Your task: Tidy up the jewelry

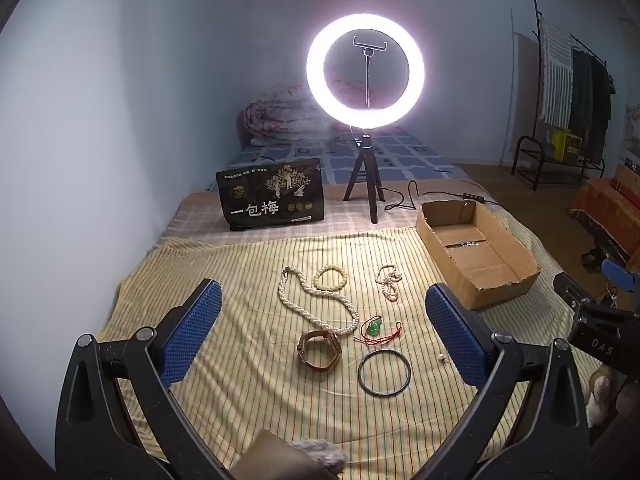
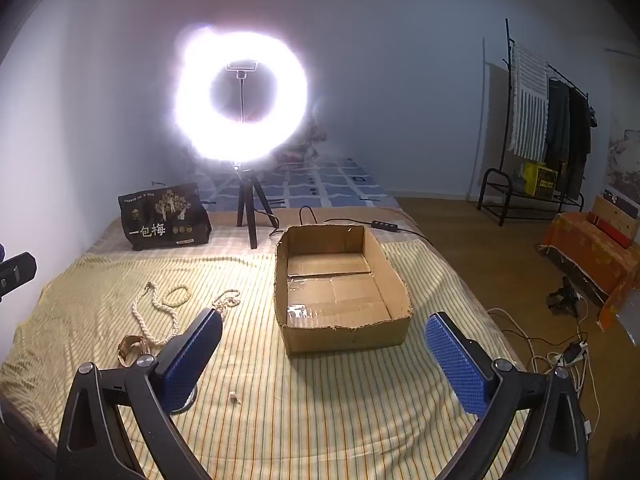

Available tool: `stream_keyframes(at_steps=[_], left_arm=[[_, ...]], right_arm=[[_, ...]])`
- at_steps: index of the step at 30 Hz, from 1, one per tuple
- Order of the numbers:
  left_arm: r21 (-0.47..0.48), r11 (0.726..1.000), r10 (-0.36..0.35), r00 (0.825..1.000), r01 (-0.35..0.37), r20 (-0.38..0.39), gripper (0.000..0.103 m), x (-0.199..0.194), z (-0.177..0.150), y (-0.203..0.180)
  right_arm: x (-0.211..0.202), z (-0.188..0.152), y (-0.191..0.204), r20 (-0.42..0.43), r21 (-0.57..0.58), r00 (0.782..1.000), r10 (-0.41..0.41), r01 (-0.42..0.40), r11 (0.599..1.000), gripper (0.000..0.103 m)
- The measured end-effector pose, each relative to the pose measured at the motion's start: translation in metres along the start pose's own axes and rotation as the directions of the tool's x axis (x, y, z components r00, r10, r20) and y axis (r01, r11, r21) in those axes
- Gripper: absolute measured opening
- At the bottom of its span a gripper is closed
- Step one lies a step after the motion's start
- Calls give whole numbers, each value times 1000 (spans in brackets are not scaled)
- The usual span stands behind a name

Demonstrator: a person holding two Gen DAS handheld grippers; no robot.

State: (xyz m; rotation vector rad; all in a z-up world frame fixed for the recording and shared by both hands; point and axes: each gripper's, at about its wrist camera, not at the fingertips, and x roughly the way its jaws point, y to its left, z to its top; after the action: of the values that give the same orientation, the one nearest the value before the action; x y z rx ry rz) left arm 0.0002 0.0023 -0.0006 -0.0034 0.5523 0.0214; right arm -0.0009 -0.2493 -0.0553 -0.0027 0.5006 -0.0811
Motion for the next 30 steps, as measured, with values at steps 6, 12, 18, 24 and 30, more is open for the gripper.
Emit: stream_keyframes(at_steps=[6, 12, 18, 24, 30], left_arm=[[36, 999, 4, 1000, -5, 13, 103, -3, -3, -6], [33, 999, 1, 1000, -1, 10, 103, -3, -4, -8], [21, 1000, -5, 1000, 5, 8, 103, -1, -2, -3], [25, 1000, -6, 1000, 6, 10, 103, -1, 0, -2], [22, 1000, -5, 1000, 4, 12, 103, -6, 5, -4]], right_arm=[[-2, 1, 1, 3, -5, 1000, 5, -5, 1000, 103], [-5, 3, 4, 9, -17, 1000, -12, 12, 1000, 103], [-5, 4, 2, 10, -17, 1000, -7, 7, 1000, 103], [-6, 5, 3, 14, -22, 1000, -4, 4, 1000, 103], [-6, 5, 3, 13, -21, 1000, -1, 1, 1000, 103]])
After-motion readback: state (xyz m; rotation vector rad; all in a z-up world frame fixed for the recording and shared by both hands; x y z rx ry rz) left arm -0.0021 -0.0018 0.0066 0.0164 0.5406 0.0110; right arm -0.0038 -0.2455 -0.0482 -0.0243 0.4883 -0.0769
